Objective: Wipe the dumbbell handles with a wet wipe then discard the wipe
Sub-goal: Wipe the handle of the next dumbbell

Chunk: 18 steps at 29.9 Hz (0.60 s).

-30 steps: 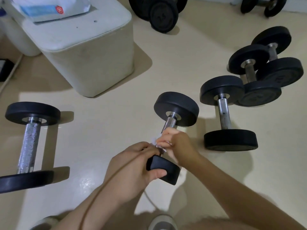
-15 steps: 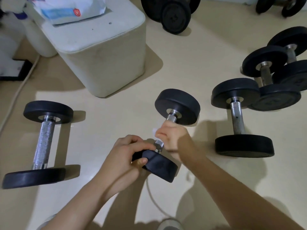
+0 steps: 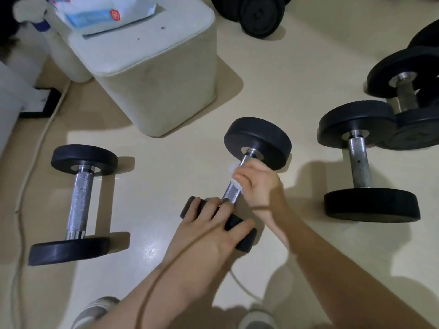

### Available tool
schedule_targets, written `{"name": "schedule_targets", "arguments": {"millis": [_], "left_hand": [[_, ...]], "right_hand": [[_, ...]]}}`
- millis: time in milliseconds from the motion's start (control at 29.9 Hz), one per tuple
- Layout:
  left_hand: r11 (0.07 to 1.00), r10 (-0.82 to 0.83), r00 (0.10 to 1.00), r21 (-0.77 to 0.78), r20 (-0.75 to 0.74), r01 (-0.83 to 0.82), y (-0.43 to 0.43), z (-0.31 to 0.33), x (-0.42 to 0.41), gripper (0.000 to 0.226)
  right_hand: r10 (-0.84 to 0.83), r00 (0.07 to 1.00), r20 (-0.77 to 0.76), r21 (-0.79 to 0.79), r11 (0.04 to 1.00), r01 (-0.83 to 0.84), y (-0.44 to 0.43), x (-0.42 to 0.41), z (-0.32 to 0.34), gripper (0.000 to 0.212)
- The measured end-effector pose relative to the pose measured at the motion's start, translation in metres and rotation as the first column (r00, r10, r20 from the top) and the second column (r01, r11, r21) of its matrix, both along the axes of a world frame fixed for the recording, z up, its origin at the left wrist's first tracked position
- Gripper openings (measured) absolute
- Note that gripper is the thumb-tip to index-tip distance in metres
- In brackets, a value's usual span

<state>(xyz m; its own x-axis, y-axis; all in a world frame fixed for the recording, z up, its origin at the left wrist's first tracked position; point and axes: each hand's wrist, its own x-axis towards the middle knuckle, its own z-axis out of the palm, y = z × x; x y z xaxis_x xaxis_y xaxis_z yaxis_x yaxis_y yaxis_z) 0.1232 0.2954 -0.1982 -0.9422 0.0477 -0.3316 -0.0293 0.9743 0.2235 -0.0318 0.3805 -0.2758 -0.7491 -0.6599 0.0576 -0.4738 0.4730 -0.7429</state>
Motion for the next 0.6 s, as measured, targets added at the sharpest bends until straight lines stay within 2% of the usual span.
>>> {"name": "schedule_targets", "arguments": {"millis": [67,134,201,267,368,435,501,568,602], "left_hand": [[0.997,0.066,0.994,-0.023,-0.086,-0.068,0.002,-0.007,-0.005,0.043],[0.996,0.085,0.986,-0.024,-0.142,-0.089,-0.001,-0.012,-0.010,0.030],[0.997,0.076,0.985,-0.001,-0.156,-0.078,-0.006,-0.016,-0.009,0.034],[0.991,0.130,0.981,0.056,-0.146,-0.123,-0.010,-0.018,-0.008,0.038],[0.955,0.242,0.962,0.206,-0.128,-0.213,-0.011,-0.019,-0.007,0.046],[0.893,0.352,0.924,0.350,-0.148,-0.284,-0.010,-0.022,-0.002,0.054],[0.815,0.451,0.878,0.475,-0.161,-0.332,-0.010,-0.026,0.004,0.053],[0.724,0.549,0.825,0.570,-0.135,-0.389,-0.015,-0.032,0.011,0.054],[0.655,0.615,0.782,0.621,-0.106,-0.431,-0.019,-0.035,0.013,0.056]], "right_hand": [[0.075,0.994,0.079,-0.021,0.997,-0.073,0.005,0.013,0.001,0.014],[0.064,0.986,0.152,-0.065,0.996,-0.055,0.006,0.011,0.001,0.009],[-0.049,0.976,0.213,-0.061,0.996,0.064,-0.004,-0.012,0.005,0.011],[-0.092,0.975,0.202,-0.036,0.994,0.101,-0.011,-0.017,0.008,0.013],[0.084,0.979,0.186,0.030,0.995,-0.091,0.000,0.002,-0.004,0.010],[0.185,0.962,0.199,0.019,0.981,-0.192,0.006,0.002,-0.005,0.012],[0.072,0.983,0.169,-0.038,0.997,-0.067,-0.008,-0.019,-0.008,0.015],[-0.076,0.966,0.246,-0.129,0.986,0.111,-0.026,-0.027,-0.009,0.019],[-0.084,0.962,0.262,-0.141,0.982,0.124,-0.030,-0.023,-0.011,0.025]]}}
